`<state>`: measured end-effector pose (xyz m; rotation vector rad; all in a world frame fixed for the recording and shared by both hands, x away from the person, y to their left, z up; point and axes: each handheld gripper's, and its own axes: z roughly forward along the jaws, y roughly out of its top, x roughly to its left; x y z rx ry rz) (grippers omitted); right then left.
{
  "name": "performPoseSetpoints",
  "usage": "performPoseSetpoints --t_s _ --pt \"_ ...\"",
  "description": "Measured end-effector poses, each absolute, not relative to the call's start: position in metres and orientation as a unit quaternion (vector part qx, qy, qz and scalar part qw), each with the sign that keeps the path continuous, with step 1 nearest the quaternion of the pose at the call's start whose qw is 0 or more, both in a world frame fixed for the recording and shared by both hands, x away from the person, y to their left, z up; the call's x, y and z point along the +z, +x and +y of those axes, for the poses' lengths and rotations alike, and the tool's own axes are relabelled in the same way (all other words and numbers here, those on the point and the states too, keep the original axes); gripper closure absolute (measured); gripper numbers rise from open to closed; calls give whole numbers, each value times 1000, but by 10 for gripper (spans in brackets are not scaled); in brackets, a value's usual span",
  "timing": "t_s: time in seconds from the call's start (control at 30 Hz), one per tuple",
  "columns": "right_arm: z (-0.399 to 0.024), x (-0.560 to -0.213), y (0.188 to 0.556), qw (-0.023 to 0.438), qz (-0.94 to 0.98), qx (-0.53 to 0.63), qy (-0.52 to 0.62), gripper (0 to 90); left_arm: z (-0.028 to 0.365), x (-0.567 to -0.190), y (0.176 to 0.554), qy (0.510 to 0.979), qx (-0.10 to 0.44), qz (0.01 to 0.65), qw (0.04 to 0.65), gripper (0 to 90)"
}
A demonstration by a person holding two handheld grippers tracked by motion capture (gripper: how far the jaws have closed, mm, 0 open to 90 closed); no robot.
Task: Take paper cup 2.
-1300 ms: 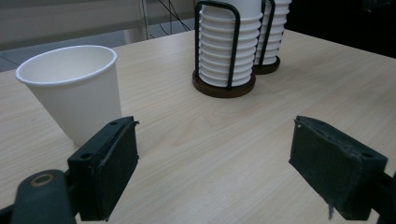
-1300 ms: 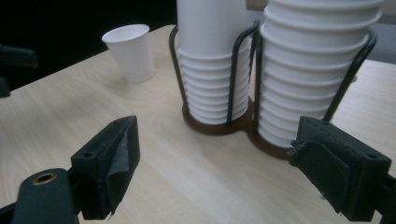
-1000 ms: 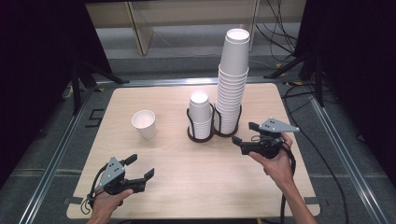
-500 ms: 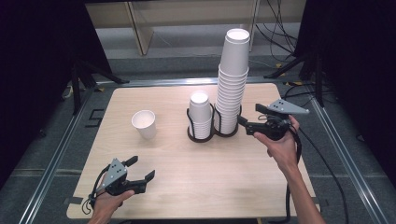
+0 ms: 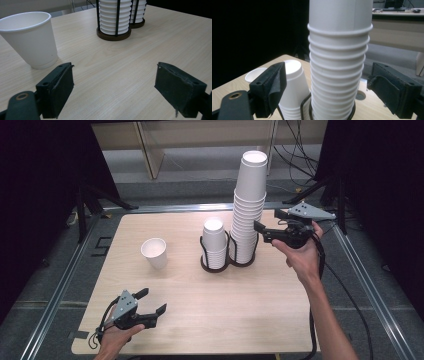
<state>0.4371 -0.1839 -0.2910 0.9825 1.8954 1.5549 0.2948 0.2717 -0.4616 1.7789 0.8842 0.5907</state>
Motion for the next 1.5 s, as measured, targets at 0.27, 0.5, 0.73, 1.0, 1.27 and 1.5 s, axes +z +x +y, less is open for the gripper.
performPoseSetpoints --t_s 0.27,0.5,0.73,1.0,1.27,1.5 --pt "-177 -259 448 263 686 579 355 152 272 -462 295 741 244 366 507 148" --pt "-166 -241 464 267 687 570 363 154 270 -464 295 742 240 362 511 148" --pt "-160 -237 481 265 680 576 368 152 270 -464 295 742 238 361 512 148" --pt "-149 -231 495 274 686 563 370 138 270 -464 294 744 236 363 509 148" --pt "-142 -230 510 265 684 562 382 139 270 -464 294 746 238 359 509 148" --pt "-140 -231 516 260 687 560 383 143 270 -464 293 749 236 359 504 148"
